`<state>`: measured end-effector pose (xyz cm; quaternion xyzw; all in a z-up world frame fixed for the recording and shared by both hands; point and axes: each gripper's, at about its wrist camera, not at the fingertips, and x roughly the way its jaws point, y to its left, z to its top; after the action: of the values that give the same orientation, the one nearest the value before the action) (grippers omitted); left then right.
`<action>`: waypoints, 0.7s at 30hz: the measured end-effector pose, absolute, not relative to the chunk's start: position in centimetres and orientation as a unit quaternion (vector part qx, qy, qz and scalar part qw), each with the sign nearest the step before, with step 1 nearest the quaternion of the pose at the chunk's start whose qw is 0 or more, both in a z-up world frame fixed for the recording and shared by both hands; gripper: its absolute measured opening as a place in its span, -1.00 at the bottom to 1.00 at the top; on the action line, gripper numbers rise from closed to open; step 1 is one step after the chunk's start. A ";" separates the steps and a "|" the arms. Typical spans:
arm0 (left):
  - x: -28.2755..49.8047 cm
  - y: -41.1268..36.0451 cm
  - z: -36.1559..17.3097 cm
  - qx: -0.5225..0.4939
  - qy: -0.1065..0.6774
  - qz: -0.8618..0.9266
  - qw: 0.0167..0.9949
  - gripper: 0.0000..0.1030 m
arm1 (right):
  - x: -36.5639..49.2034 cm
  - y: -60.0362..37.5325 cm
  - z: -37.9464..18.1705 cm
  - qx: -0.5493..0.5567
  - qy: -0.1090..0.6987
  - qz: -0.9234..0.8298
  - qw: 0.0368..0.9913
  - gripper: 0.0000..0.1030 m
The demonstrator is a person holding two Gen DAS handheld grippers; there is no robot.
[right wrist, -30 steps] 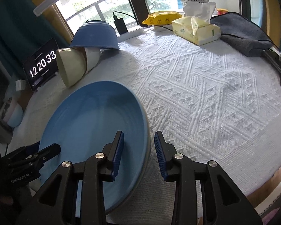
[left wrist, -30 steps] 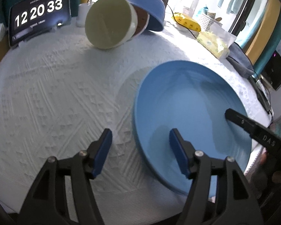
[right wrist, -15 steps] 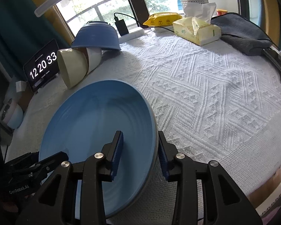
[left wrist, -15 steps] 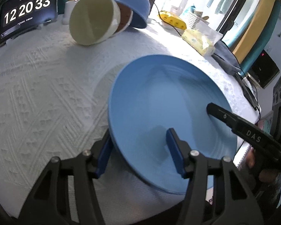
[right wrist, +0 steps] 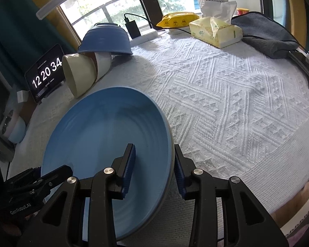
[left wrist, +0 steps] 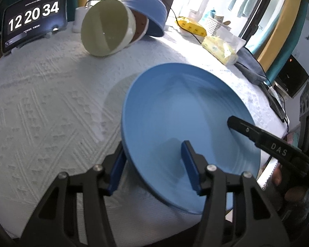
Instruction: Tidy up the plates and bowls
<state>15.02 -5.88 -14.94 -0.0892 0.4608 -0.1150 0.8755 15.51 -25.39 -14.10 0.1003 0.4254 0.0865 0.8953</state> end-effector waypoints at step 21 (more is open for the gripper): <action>14.5 -1.8 -14.2 -0.113 0.438 -0.090 0.887 0.06 | 16.3 -21.4 -13.0 0.072 0.425 0.107 0.896 -0.25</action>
<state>14.53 -1.77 -14.16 -0.1127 0.4378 -0.0900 0.8874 16.27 -21.41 -12.99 0.0718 0.4247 0.1065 0.8962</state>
